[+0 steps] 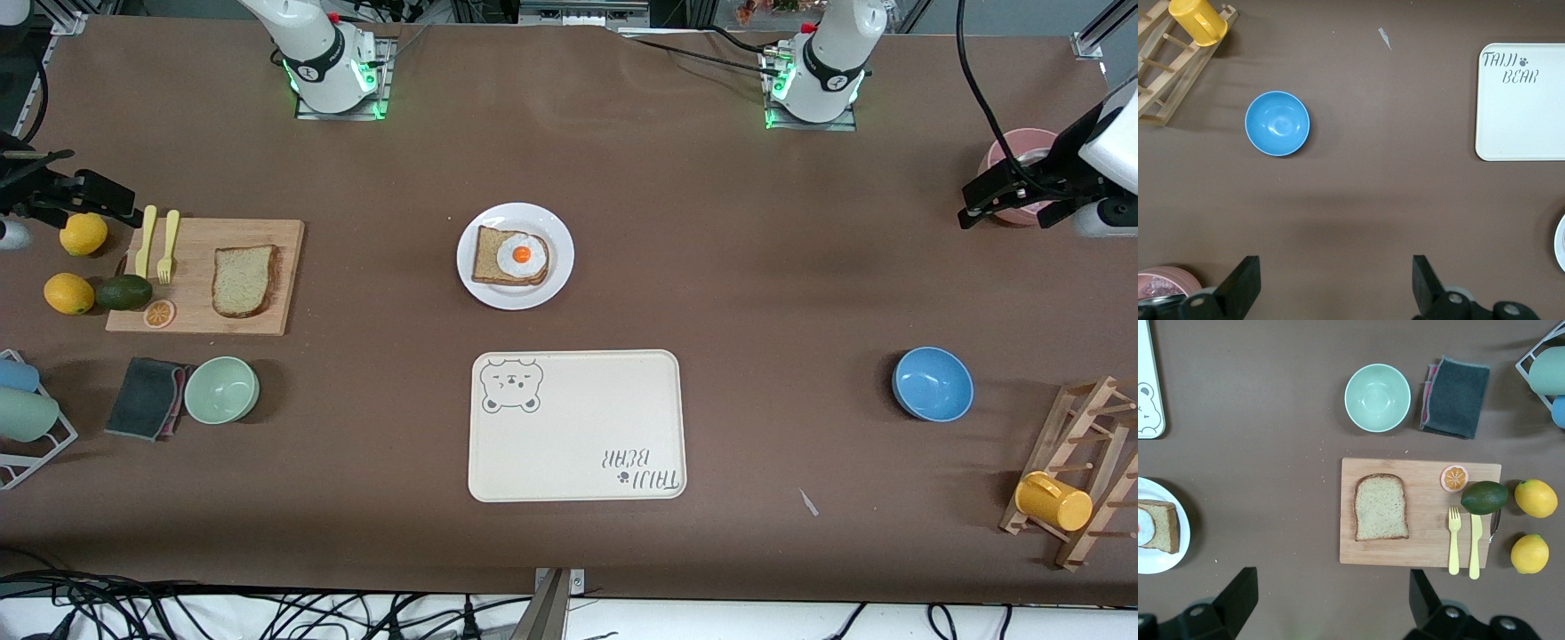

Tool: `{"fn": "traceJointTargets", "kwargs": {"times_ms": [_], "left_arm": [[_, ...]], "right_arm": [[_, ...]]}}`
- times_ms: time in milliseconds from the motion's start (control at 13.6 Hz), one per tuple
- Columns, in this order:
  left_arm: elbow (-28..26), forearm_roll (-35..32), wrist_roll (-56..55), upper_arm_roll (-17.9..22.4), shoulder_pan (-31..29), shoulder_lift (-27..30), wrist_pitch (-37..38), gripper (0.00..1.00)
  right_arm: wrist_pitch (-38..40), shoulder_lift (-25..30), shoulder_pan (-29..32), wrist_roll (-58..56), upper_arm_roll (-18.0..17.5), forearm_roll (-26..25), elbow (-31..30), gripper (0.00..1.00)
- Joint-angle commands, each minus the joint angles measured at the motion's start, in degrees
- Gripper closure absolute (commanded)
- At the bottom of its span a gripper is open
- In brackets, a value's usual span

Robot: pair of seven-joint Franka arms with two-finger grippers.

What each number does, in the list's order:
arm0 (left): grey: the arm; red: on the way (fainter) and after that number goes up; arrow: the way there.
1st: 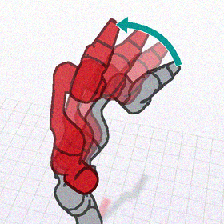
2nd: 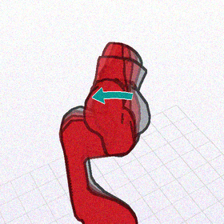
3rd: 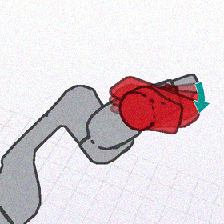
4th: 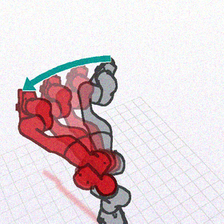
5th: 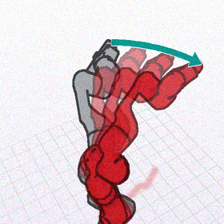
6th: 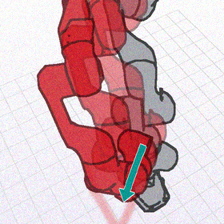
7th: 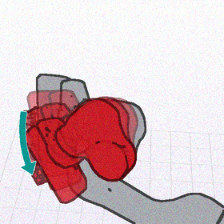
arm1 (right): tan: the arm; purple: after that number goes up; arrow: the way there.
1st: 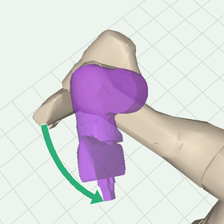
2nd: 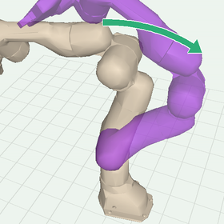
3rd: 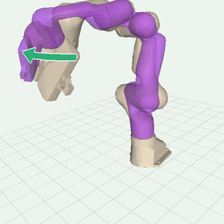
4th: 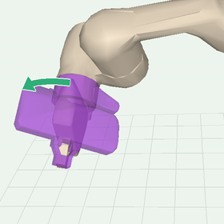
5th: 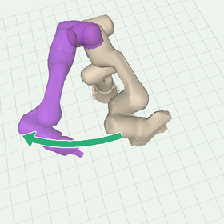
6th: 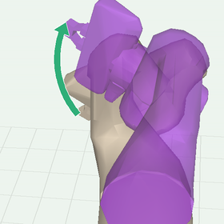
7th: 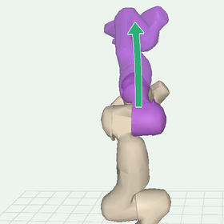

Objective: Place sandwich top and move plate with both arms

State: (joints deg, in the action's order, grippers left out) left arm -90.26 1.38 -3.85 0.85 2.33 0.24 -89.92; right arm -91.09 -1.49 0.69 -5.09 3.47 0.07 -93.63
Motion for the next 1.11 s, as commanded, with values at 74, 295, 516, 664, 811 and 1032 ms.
{"fn": "traceJointTargets", "kwargs": {"times_ms": [74, 295, 516, 664, 811, 1032], "left_arm": [[0.96, 1.7, 0.24, 0.29, 0.22, -0.15, 1.06, 0.0], [0.96, 1.61, 0.24, 0.29, 0.22, -0.15, 1.06, 0.0], [0.96, 1.7, 0.24, 0.29, 0.22, -0.24, 1.06, 0.0], [0.87, 1.7, 0.24, 0.29, 0.22, -0.24, 1.06, 0.0], [0.96, 1.7, 0.24, 0.29, 0.22, -0.15, 1.06, 0.0], [0.96, 1.7, 0.24, 0.29, 0.22, -0.15, 1.06, 0.0]], "right_arm": [[-0.22, 0.53, 0.1, 0.17, -0.3, -0.69, -0.41, 0.0], [-0.14, 0.53, 0.1, 0.08, -0.39, -0.69, -0.41, 0.0], [-0.22, 0.53, 0.1, 0.08, -0.3, -0.69, -0.41, 0.0], [-0.05, 0.26, 0.1, 0.17, -0.3, -0.6, -0.41, 0.0], [-0.22, -0.09, 0.1, 0.26, -0.3, -0.78, -0.33, 0.0], [0.3, -0.35, 0.1, 0.52, -0.3, 0.01, -0.32, 0.0]]}}
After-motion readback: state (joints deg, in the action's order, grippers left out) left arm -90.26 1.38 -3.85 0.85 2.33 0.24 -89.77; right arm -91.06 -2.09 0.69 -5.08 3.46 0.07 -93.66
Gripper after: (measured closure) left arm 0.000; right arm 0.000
